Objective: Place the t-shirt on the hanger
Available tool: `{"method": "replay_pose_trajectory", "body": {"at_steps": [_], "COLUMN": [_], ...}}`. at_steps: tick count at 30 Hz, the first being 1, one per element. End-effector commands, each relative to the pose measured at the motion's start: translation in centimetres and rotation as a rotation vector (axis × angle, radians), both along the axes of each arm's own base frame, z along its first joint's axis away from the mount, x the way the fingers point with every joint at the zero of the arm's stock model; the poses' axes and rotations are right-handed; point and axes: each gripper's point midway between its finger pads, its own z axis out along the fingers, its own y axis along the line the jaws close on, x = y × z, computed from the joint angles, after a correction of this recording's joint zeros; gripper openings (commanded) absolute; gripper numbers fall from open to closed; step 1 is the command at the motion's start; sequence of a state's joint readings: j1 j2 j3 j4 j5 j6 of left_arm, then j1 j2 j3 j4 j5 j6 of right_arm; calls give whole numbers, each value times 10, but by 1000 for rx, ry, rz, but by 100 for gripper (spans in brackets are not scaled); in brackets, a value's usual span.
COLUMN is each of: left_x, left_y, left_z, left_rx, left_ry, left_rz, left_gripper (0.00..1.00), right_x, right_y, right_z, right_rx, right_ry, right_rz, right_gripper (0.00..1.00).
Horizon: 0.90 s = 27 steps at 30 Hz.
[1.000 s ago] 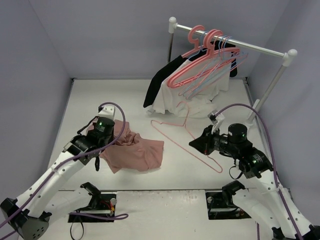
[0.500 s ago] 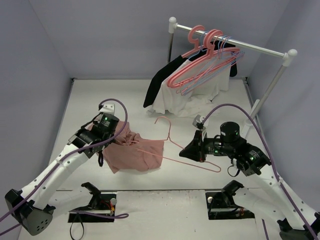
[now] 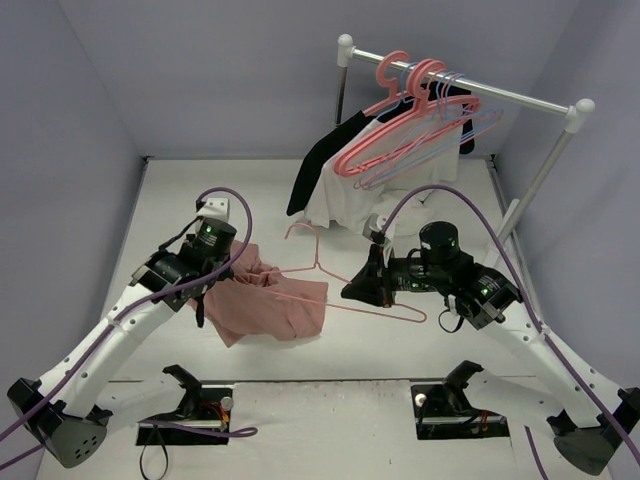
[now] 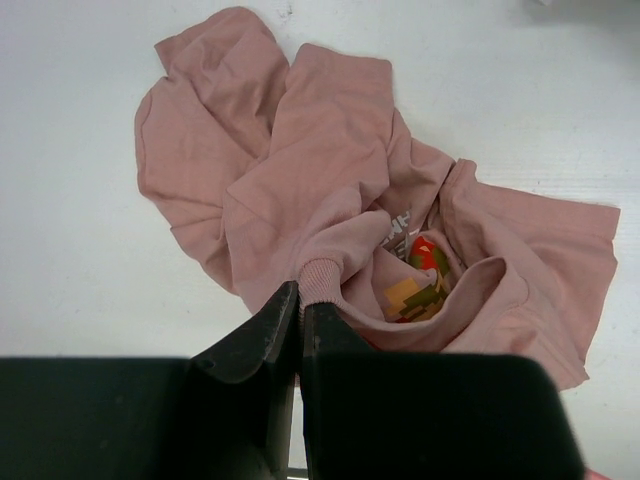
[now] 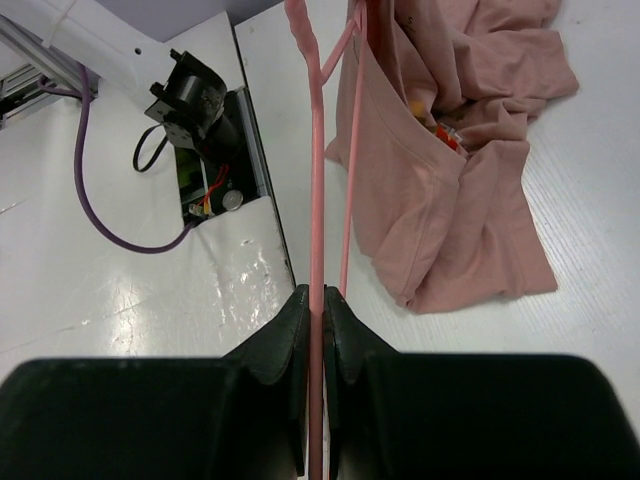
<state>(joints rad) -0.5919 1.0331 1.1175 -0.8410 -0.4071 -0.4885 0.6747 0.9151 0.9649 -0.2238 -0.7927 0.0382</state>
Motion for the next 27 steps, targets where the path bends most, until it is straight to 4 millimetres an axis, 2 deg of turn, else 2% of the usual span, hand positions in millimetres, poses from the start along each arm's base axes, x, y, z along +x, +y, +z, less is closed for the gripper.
{"method": "replay_pose_trajectory", "body": {"at_steps": [1, 7, 18, 23, 24, 26, 27], "left_x": [7, 5, -5, -6, -4, 0, 2], "left_y": [-9, -13, -29, -29, -30, -31, -31], "left_z": [14, 18, 52, 73, 87, 97, 112], "left_rx": [-43, -65, -175, -196, -197, -185, -190], "left_ry": [-29, -30, -74, -110, -140, -157, -187], "left_rz": [-5, -28, -120, -130, -142, -155, -162], "left_gripper": [0, 0, 0, 0, 0, 0, 0], "right_x": [7, 13, 27, 39, 41, 46, 47], "right_y": [15, 26, 52, 54, 56, 56, 57], "right_z": [35, 31, 27, 43, 53, 61, 73], "right_rx": [86, 108, 155, 205, 241, 270, 310], "right_ry": [-137, -158, -227, -344, -389, -427, -461], "right_rz": [34, 38, 54, 13, 10, -9, -18], "right_gripper": [0, 0, 0, 0, 0, 0, 0]}}
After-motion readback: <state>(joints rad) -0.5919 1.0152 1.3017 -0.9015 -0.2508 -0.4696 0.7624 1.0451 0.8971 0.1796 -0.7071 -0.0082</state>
